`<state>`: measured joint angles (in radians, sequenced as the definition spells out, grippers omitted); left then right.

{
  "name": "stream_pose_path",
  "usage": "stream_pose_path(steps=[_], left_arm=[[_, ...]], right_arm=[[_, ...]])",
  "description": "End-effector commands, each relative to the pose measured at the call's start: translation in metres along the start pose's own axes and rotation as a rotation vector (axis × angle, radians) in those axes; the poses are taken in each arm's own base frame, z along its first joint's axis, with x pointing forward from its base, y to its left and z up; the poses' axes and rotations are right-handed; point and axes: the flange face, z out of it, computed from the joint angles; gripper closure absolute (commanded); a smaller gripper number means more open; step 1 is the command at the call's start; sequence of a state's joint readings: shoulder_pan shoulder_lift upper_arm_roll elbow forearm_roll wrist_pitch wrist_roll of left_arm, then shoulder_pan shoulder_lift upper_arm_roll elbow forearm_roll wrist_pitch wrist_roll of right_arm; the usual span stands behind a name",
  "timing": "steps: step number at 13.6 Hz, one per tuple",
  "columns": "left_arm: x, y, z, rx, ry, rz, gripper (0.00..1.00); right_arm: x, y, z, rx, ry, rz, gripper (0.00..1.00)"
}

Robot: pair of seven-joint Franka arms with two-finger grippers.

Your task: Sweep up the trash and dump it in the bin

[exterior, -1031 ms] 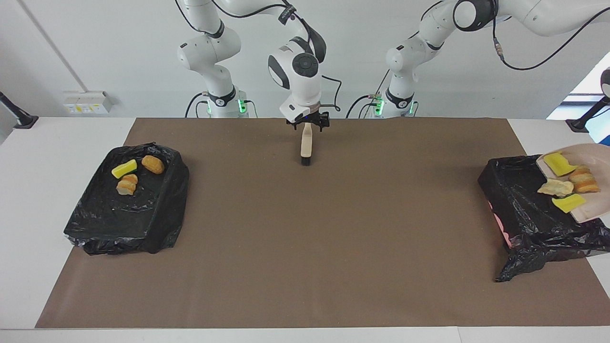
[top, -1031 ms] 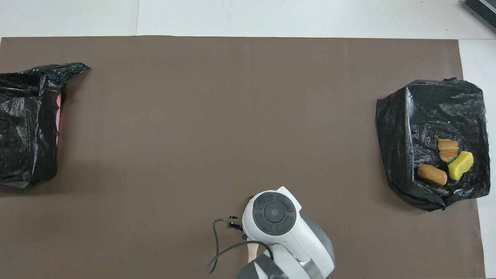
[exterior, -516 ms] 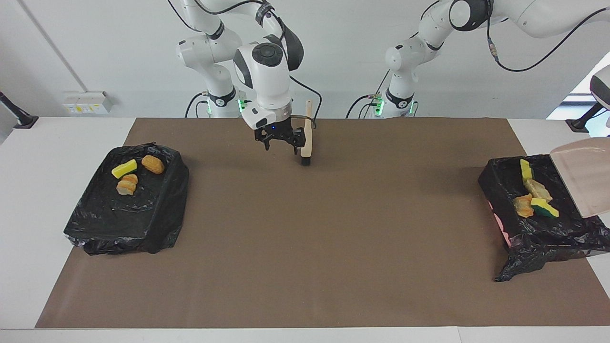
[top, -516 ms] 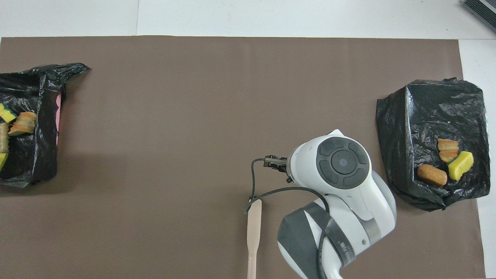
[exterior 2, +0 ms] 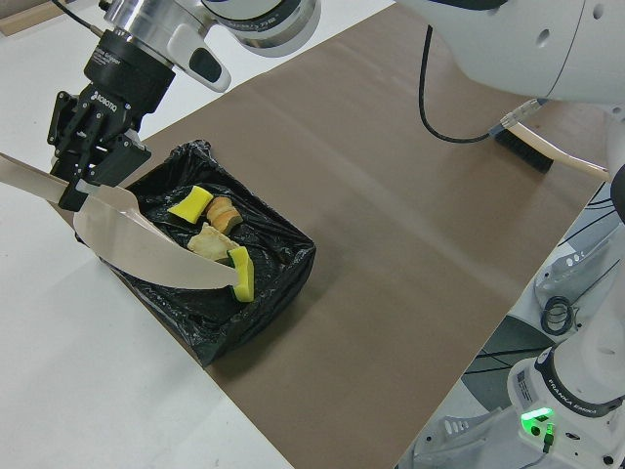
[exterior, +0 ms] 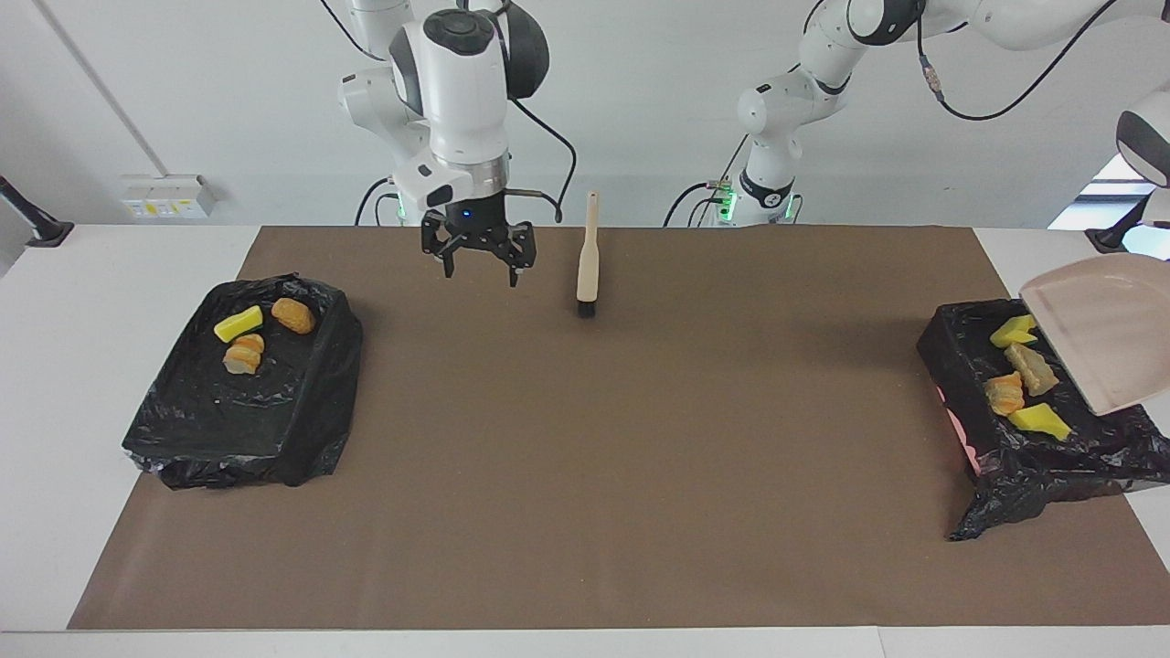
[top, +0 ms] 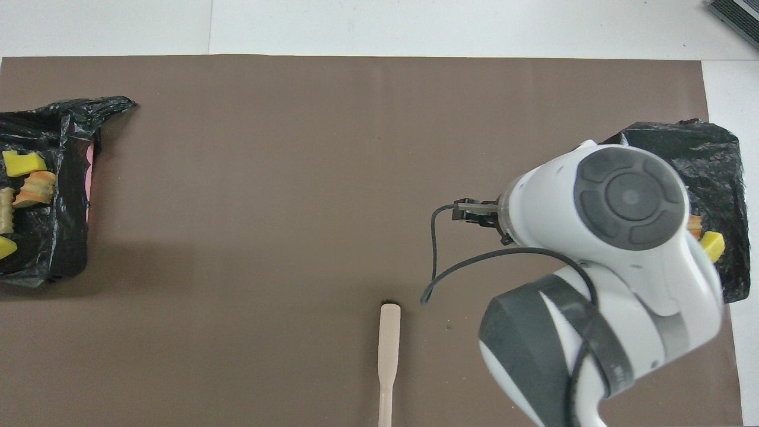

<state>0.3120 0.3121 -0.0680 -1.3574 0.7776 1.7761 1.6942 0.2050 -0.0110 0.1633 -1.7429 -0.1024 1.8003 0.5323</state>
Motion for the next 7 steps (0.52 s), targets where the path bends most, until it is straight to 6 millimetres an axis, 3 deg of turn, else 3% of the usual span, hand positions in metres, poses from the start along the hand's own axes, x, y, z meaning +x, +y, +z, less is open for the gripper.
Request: stream_pose_path(steps=[1, 7], left_arm=[[0.045, 0.002, -0.029, -0.042, 0.107, -0.076, 1.0], [0.179, 0.02, -0.119, -0.179, 0.292, -0.455, 1.0]], right_arm=[[0.007, 0.039, -0.028, 0.0, 0.011, -0.015, 0.0], [0.018, 0.073, -0.031, -0.005, 0.002, 0.052, 0.0]])
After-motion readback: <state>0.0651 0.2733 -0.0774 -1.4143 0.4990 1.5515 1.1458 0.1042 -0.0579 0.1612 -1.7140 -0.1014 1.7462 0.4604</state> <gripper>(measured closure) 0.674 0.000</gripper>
